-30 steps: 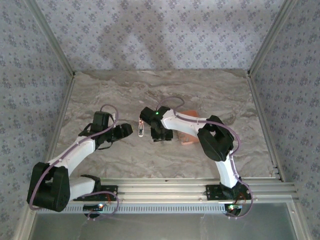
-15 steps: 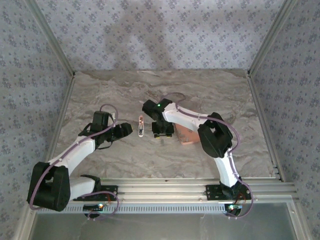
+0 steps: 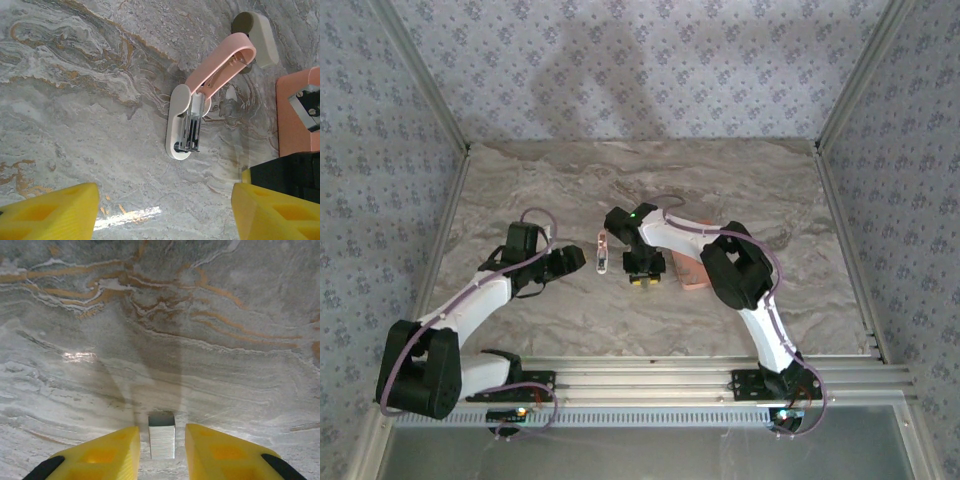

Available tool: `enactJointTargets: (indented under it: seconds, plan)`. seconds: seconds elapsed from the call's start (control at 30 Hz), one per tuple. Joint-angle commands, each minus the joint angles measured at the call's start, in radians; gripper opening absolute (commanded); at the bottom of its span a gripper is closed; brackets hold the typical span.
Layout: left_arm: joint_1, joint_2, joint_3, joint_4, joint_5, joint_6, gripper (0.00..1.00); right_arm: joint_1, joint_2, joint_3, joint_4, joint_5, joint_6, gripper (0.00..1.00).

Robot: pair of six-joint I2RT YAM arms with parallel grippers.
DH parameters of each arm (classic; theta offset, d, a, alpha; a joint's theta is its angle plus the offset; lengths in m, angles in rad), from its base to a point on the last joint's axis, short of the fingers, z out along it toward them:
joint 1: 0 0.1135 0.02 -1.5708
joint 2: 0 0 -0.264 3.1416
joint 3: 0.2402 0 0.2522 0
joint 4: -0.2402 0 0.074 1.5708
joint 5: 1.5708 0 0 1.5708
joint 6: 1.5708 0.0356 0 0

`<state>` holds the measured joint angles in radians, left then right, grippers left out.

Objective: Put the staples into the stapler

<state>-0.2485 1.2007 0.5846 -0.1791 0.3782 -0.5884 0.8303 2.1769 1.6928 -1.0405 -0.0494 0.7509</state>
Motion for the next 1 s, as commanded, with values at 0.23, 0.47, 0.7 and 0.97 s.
enactJointTargets:
  seconds: [0.23, 0.47, 0.7, 0.97]
  plan:
    - [0.007, 0.017, 0.023, 0.014, 0.009, 0.015, 0.71, -0.014, 0.036, 0.034, -0.004, -0.009, -0.017, 0.27]
    - [0.007, 0.019, 0.023, 0.010, 0.011, 0.018, 0.71, -0.017, 0.052, 0.016, 0.012, -0.014, -0.019, 0.23]
    - [0.008, 0.025, 0.032, -0.005, 0.019, 0.024, 0.70, -0.020, 0.035, -0.025, 0.056, -0.002, -0.021, 0.16]
    - [-0.037, 0.001, 0.091, -0.096, -0.034, 0.069, 0.71, -0.024, -0.175, -0.164, 0.192, 0.075, 0.006, 0.16]
